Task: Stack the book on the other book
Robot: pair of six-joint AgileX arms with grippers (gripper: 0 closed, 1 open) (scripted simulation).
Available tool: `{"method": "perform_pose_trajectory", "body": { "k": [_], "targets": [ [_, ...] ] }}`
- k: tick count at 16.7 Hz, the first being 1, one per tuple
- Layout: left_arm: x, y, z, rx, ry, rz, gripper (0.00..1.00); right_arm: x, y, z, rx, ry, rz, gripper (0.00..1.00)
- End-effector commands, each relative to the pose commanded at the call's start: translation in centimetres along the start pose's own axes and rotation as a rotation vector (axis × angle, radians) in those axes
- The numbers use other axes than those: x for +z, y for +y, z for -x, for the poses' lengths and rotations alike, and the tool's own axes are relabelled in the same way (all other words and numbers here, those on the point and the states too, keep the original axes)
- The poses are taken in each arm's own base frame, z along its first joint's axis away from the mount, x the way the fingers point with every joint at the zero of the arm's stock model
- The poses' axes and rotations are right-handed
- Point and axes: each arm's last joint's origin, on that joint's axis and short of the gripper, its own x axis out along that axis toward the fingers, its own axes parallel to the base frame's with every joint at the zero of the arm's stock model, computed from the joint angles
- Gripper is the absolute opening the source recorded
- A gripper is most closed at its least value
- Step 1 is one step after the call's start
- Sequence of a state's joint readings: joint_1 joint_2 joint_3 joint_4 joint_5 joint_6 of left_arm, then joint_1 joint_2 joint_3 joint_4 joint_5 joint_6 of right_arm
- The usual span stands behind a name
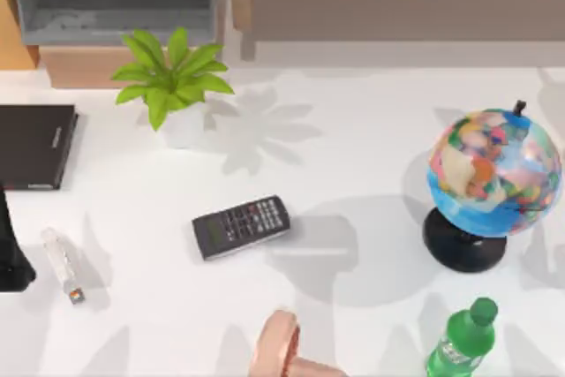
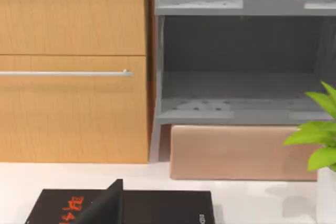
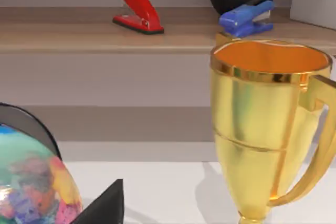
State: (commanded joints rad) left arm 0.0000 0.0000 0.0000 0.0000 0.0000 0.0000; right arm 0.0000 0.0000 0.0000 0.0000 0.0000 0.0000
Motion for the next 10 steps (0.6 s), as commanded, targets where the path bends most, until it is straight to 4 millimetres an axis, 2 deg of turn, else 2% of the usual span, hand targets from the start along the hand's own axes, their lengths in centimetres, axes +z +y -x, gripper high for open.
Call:
{"method": "perform_pose_trajectory", "body": {
  "k": [2,4,7,10],
  "targets": [
    [0.0,0.0,0.0,0.000,0.000,0.000,1.00,0.0,0.0,0.0,0.000,0.000,0.000,1.00],
    [1.0,0.0,0.0,0.006,-0.019,0.001,1.00,0.0,0.0,0.0,0.000,0.000,0.000,1.00],
    [4.6,0.0,-0.4,0.018,-0.072,0.008,1.00,0.0,0.0,0.0,0.000,0.000,0.000,1.00],
    [9.4,-0.3,-2.1,0.020,-0.113,0.021,1.00,0.0,0.0,0.0,0.000,0.000,0.000,1.00]
  ]
}}
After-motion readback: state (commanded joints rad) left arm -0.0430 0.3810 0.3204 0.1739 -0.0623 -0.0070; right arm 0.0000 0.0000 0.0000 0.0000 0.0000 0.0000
